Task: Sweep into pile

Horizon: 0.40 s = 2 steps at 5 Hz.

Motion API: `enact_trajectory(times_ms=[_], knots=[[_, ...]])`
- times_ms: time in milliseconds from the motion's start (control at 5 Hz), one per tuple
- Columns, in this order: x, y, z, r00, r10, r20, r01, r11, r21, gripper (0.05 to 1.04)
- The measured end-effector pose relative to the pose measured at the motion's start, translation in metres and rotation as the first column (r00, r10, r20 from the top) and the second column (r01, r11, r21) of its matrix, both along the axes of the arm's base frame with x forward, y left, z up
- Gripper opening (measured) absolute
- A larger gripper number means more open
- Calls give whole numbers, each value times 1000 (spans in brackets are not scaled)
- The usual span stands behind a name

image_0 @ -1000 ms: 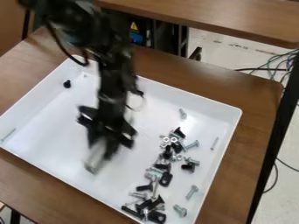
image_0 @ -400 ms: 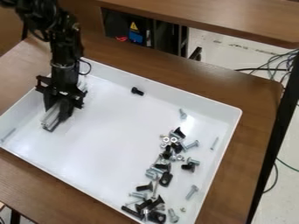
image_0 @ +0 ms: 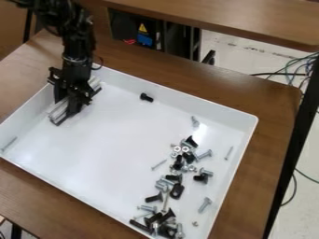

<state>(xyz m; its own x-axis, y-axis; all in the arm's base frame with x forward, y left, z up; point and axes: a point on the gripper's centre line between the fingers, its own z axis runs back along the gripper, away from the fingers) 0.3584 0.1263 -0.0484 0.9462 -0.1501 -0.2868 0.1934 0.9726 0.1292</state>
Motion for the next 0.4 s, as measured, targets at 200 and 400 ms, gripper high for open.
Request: enact_trajectory(times_ms=[200, 400], knots=[[14, -25, -3, 987, -157, -22, 157, 987, 13, 363], [16, -45, -5, 977, -209, -49, 209, 978, 12, 363]])
